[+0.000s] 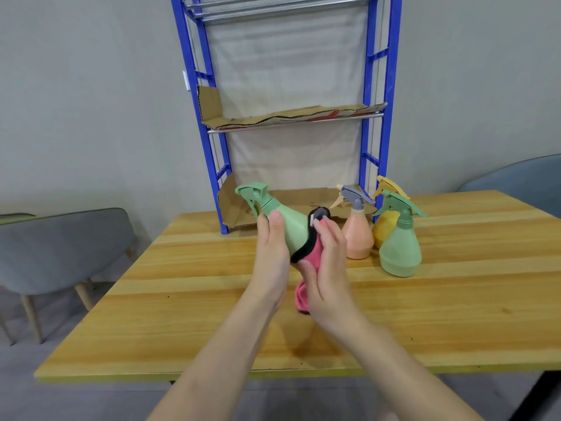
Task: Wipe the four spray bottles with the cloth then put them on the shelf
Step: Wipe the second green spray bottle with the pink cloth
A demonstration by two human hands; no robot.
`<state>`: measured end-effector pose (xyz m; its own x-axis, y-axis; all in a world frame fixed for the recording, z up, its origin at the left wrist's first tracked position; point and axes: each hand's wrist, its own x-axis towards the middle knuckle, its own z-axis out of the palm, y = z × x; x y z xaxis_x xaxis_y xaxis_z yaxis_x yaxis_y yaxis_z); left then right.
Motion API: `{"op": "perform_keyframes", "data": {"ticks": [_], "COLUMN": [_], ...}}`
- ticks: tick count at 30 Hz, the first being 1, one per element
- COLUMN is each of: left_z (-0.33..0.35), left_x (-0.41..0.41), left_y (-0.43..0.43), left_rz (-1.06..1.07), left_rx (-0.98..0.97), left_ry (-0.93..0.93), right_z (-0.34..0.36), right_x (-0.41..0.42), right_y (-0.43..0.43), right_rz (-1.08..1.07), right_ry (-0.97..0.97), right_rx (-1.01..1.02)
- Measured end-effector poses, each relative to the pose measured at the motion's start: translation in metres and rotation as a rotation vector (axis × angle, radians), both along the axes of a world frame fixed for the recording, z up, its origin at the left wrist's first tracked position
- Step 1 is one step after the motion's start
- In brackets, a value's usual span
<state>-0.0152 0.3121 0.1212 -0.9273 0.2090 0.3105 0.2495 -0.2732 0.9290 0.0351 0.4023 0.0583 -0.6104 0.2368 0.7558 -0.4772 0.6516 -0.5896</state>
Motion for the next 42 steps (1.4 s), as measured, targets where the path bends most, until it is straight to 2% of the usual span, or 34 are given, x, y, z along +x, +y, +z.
{"op": "perform_keyframes", "data": {"ticks": [2, 4, 7, 10, 13, 16, 23, 28, 34, 35, 38, 42], "left_z": [-0.001, -0.002, -0.005, -0.003, -0.006, -0.010, -0.020, -0.028, -0.031, -0.031, -0.034, -0.039], "left_x": [-0.001, 0.002, 0.006, 0.005, 0.001, 0.001, 0.000, -0.006, -0.029, -0.031, -0.039, -0.036], "left_y": [0.002, 0.004, 0.004, 0.002, -0.001, -0.002, 0.011, 0.015, 0.010, 0.009, 0.009, 0.018], "left_rz": [-0.041, -0.085, -0.109, -0.111, -0.090, -0.045, 0.070, 0.081, 0.159, 0.162, 0.161, 0.115], "left_rx": [0.030, 0.027, -0.008, -0.025, -0.009, 0.052, 0.117, 0.077, 0.033, 0.010, -0.073, -0.187], "left_ry": [-0.039, -0.025, 0.054, 0.099, 0.086, 0.028, -0.005, 0.040, 0.039, 0.045, 0.020, 0.066], "right_z": [-0.005, -0.005, -0.002, 0.007, 0.022, 0.032, 0.014, 0.015, 0.008, 0.011, 0.020, 0.031], "right_x": [0.000, 0.000, -0.001, 0.003, 0.015, 0.025, 0.020, 0.027, 0.040, 0.042, 0.043, 0.041], "right_y": [0.005, 0.007, 0.003, 0.000, 0.000, -0.004, -0.006, -0.004, 0.002, 0.005, 0.022, 0.053], "right_rz": [-0.050, -0.073, -0.037, 0.087, 0.249, 0.269, 0.200, 0.219, 0.191, 0.183, 0.066, -0.014], "right_ry": [-0.012, -0.017, -0.021, -0.121, -0.217, -0.253, -0.256, -0.274, -0.375, -0.355, -0.227, -0.135], "right_rx": [0.108, 0.089, -0.059, -0.303, -0.538, -0.723, -0.850, -0.916, -0.895, -0.896, -0.728, -0.663]}}
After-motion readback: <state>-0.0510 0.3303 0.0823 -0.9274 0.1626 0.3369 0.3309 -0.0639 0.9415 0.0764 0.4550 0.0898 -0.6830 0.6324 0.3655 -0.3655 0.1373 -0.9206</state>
